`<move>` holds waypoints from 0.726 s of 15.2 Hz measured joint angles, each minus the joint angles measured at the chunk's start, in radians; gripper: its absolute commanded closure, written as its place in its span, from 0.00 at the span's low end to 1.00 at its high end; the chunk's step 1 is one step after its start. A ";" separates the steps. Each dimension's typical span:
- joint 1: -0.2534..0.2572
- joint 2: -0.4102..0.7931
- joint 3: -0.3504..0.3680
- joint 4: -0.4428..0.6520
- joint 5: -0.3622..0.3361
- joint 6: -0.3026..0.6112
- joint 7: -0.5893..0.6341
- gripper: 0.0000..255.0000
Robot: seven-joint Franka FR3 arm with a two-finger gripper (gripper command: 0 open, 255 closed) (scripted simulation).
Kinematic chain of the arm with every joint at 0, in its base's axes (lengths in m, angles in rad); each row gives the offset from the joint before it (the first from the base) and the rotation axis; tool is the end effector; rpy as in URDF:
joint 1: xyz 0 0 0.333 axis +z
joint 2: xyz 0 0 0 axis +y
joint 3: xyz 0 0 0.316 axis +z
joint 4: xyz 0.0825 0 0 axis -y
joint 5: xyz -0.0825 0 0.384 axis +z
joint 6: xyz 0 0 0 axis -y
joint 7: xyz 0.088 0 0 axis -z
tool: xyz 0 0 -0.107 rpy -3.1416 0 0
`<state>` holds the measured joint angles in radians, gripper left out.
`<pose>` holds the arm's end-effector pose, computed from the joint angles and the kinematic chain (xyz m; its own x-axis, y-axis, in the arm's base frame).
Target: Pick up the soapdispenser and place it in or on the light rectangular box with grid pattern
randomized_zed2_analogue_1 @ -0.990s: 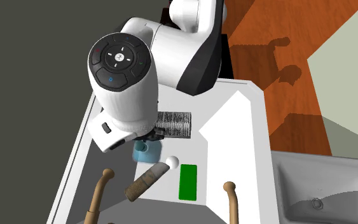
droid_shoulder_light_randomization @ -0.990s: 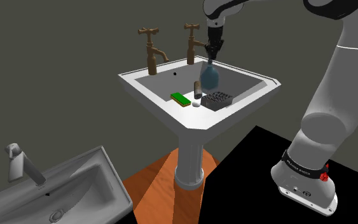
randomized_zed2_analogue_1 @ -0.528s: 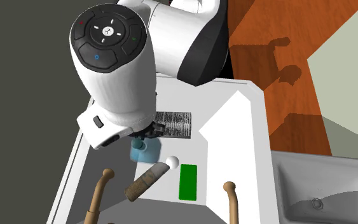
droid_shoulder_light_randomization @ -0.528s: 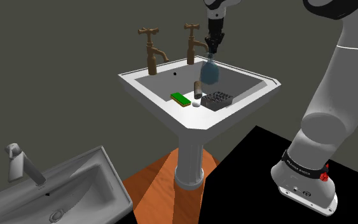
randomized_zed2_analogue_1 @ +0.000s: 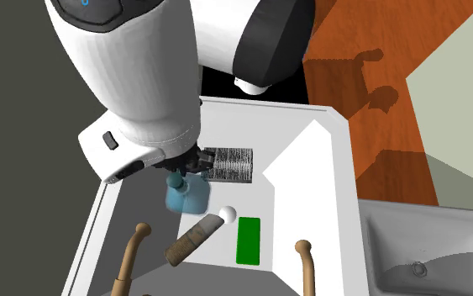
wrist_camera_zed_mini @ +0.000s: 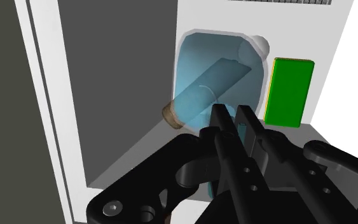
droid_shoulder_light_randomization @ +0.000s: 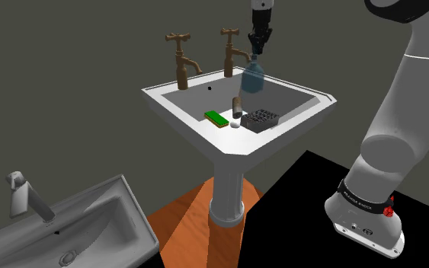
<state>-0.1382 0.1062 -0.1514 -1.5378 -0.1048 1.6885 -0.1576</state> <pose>0.5705 -0.1757 0.5911 0.9926 -0.1189 0.0254 -0.1212 -0.9846 0.1258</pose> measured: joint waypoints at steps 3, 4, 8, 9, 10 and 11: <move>0.002 -0.090 0.000 -0.066 -0.013 -0.023 0.000 1.00; 0.001 -0.119 -0.001 -0.087 -0.017 -0.030 -0.003 1.00; -0.001 -0.251 -0.002 -0.163 -0.037 -0.083 -0.011 1.00; -0.001 -0.281 0.000 -0.172 -0.041 -0.105 -0.012 1.00; -0.003 -0.308 -0.001 -0.185 -0.045 -0.116 -0.016 1.00; -0.003 -0.330 0.001 -0.189 -0.049 -0.135 -0.016 1.00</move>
<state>-0.1413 -0.2241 -0.1503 -1.7269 -0.1534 1.5533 -0.1738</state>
